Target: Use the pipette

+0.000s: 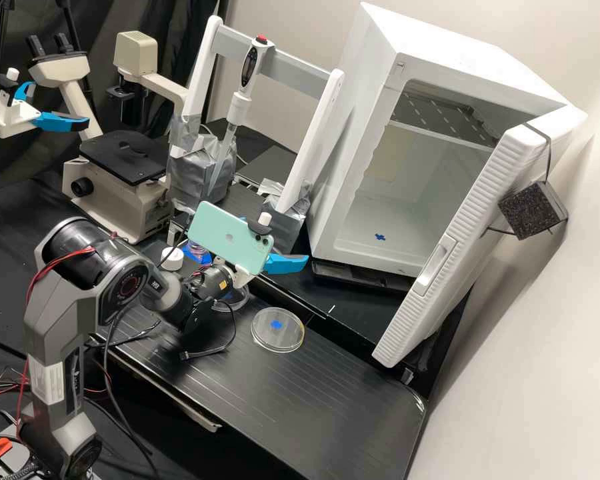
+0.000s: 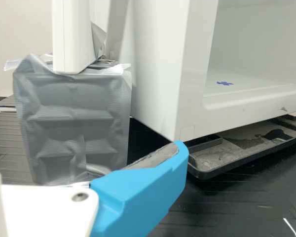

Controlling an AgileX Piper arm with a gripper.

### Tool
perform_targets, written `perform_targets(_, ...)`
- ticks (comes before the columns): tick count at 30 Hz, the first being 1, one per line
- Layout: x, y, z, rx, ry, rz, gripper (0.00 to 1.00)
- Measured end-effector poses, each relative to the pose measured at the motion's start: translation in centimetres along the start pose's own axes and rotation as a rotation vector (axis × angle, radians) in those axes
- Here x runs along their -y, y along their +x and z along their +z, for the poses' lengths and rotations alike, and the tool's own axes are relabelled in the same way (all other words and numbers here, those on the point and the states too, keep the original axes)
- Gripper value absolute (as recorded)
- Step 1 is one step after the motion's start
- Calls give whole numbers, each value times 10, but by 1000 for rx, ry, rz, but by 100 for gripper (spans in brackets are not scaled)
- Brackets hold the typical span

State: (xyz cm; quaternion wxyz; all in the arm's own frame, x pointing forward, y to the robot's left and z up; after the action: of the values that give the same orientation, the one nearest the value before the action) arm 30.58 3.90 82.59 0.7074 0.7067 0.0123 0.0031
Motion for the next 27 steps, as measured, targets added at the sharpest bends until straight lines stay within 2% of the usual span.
perform_targets(9, 0, -1, 0, 2, 0, -2, 100)
perform_targets(14, -8, -29, -4, -30, -1, -5, 100)
perform_targets(17, -18, -49, -16, -97, 32, 30, 100)
perform_targets(20, -29, -62, -31, -181, 39, 65, 100)
perform_targets(23, -38, -78, -56, -289, 43, 100, 100)
perform_targets(27, -44, -88, -89, -404, 43, 93, 100)
